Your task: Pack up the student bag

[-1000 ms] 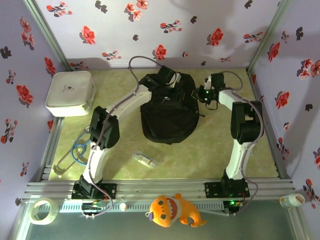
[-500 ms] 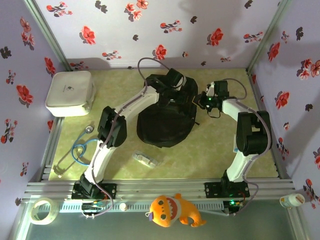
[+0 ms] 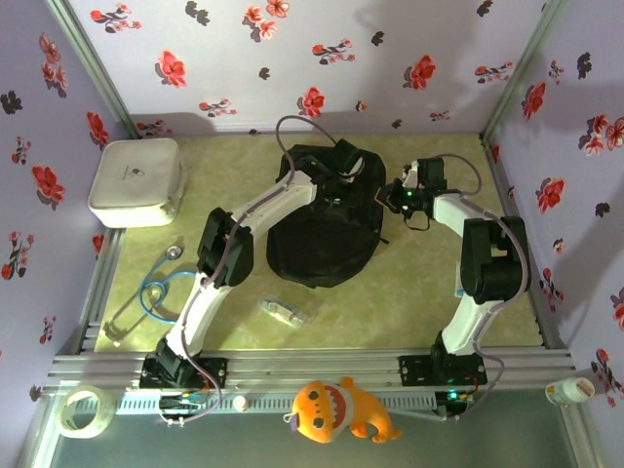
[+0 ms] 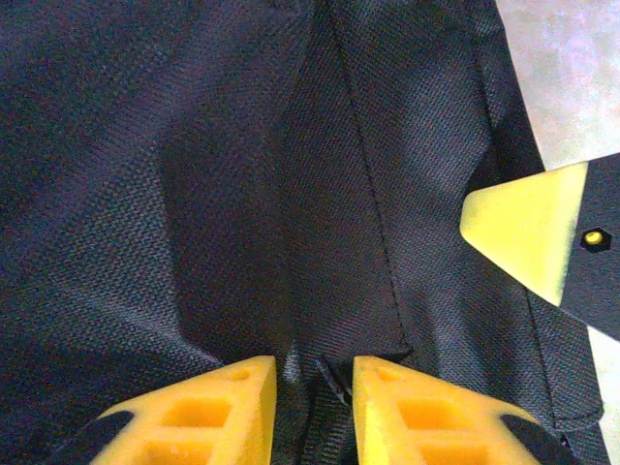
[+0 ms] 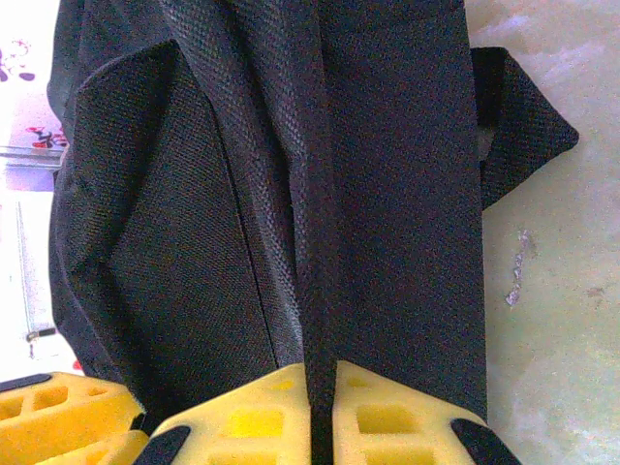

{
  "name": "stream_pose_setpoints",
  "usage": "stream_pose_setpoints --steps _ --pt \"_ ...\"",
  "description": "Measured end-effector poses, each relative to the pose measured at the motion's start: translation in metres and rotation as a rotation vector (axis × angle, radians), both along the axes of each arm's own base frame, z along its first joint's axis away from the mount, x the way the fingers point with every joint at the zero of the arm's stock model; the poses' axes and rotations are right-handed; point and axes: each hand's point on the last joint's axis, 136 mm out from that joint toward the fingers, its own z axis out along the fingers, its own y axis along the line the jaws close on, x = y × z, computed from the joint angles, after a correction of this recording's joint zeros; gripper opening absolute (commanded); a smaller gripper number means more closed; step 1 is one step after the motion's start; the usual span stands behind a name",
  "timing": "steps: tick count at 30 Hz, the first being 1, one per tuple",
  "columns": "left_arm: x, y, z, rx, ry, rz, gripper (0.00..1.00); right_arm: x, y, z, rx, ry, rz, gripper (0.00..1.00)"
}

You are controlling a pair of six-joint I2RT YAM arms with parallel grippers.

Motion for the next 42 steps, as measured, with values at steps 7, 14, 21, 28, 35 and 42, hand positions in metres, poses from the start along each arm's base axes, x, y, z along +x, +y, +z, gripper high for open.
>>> stream_pose_setpoints --steps 7,14,21,28,35,42 --pt "0.002 0.002 0.001 0.01 -0.012 0.009 0.17 0.0 -0.001 -0.002 -0.004 0.002 -0.003 0.09" --pt "0.001 0.014 0.016 0.026 -0.046 0.035 0.16 0.0 -0.002 -0.002 -0.013 0.001 -0.01 0.09" --pt "0.0 0.022 0.03 0.019 -0.07 0.052 0.16 0.001 -0.003 -0.003 -0.018 0.003 -0.015 0.09" --pt "-0.008 0.013 0.029 0.012 -0.067 0.002 0.28 0.001 -0.003 -0.003 -0.018 0.003 -0.015 0.09" --pt "-0.017 -0.006 0.031 0.006 -0.083 -0.041 0.31 0.0 -0.003 -0.003 -0.018 0.004 -0.015 0.09" --pt "-0.005 -0.019 0.019 0.017 -0.108 -0.05 0.32 -0.001 -0.003 -0.006 -0.017 0.009 -0.017 0.09"
